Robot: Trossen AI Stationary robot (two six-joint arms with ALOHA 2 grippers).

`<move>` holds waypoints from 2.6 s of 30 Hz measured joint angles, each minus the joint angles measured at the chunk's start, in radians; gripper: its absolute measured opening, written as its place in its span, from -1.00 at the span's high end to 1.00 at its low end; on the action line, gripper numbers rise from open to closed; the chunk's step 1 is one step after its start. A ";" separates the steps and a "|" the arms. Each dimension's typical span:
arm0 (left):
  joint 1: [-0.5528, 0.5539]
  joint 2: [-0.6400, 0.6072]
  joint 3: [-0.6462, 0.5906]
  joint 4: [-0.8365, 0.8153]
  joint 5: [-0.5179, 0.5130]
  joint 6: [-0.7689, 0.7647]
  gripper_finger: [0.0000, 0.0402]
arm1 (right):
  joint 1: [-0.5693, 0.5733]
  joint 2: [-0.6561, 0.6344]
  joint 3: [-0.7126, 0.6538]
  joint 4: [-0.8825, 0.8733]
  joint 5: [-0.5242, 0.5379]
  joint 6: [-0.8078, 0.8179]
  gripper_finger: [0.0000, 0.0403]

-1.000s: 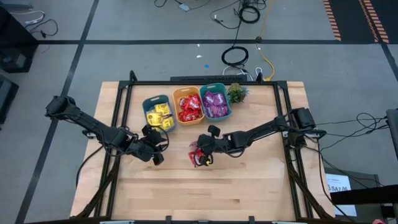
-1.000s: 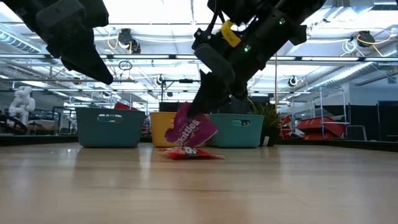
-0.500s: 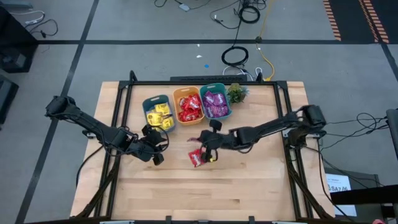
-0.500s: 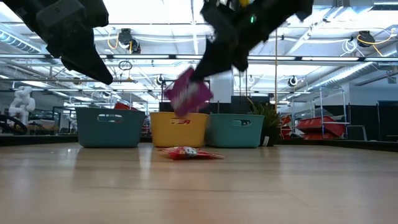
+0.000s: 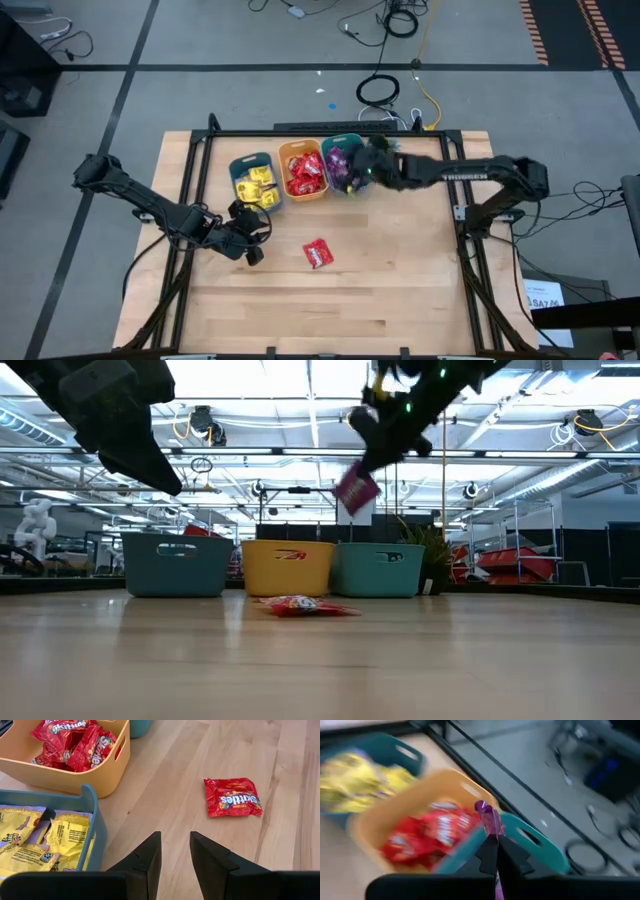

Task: Sort candy
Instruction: Put the purple candy into the green bin, then put the red candy into the yellow bin

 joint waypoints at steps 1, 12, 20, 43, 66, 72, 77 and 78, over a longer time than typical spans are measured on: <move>0.000 0.000 0.000 0.000 0.000 0.000 0.43 | -0.025 0.008 0.000 -0.020 -0.001 0.015 1.00; 0.000 0.000 0.000 -0.004 0.000 0.002 0.43 | -0.143 0.034 -0.001 -0.136 -0.194 0.087 0.55; 0.000 0.000 0.000 -0.002 0.000 0.002 0.43 | -0.099 -0.016 0.000 -0.116 -0.497 0.145 0.19; 0.000 0.000 0.000 0.000 0.000 -0.001 0.43 | 0.379 0.638 -0.025 0.467 -0.342 -0.007 0.12; 0.000 0.000 0.000 0.024 -0.010 0.006 0.43 | 0.165 0.374 0.110 0.475 -0.252 -0.182 0.79; 0.000 0.000 0.000 0.018 -0.012 0.008 0.43 | 0.022 0.403 0.137 0.449 -0.247 -0.110 0.54; 0.000 0.000 0.000 0.016 -0.013 0.027 0.43 | -0.050 0.396 0.139 0.452 -0.367 -0.050 0.24; 0.000 0.000 0.000 0.016 -0.013 0.031 0.43 | -0.058 0.396 0.139 0.449 -0.379 -0.050 0.18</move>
